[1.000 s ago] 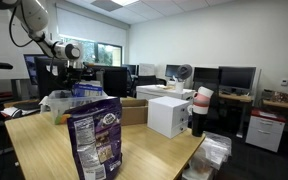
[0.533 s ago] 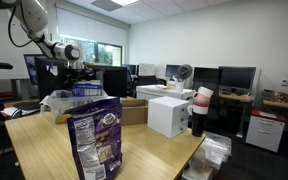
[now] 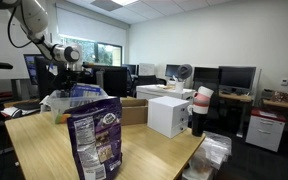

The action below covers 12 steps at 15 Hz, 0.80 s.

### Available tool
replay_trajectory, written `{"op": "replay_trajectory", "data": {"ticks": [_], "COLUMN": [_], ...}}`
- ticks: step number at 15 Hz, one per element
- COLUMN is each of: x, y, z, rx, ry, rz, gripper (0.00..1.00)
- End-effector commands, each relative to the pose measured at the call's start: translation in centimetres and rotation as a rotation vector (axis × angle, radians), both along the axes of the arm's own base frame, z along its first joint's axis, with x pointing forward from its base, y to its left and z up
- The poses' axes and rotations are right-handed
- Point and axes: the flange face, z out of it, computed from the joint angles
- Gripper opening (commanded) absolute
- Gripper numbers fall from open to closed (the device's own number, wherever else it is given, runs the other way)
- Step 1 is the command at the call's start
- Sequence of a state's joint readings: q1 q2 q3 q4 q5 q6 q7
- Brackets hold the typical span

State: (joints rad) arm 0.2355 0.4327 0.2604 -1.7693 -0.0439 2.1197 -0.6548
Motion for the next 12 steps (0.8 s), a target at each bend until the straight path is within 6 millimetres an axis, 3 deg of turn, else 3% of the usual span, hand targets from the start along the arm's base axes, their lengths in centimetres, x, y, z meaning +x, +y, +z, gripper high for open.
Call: {"op": "replay_trajectory", "data": {"ticks": [1,4,5,6,8,9,10,12], "x": [-0.8,-0.8,-0.8,-1.3,-2.4,-3.6,-3.8,-5.1], "y": [-0.8,-1.9,-2.2,-3.8,-7.3,-9.6,-9.9,-11.5], "z": [2.2,5.5,6.2,8.3,10.0,10.1,10.0,9.8], "rx": [0.021,0.043,0.051,0.073,0.119,0.131,0.141,0.138], "ry": [0.007,-0.062,-0.072,-0.076,-0.055,-0.021,-0.008,0.038], "rz": [0.001,-0.035,-0.045,-0.094,-0.190,-0.239,-0.249,-0.283], "gripper": [0.64,0.93,0.97,1.00,1.00,0.75,0.74,0.56]}}
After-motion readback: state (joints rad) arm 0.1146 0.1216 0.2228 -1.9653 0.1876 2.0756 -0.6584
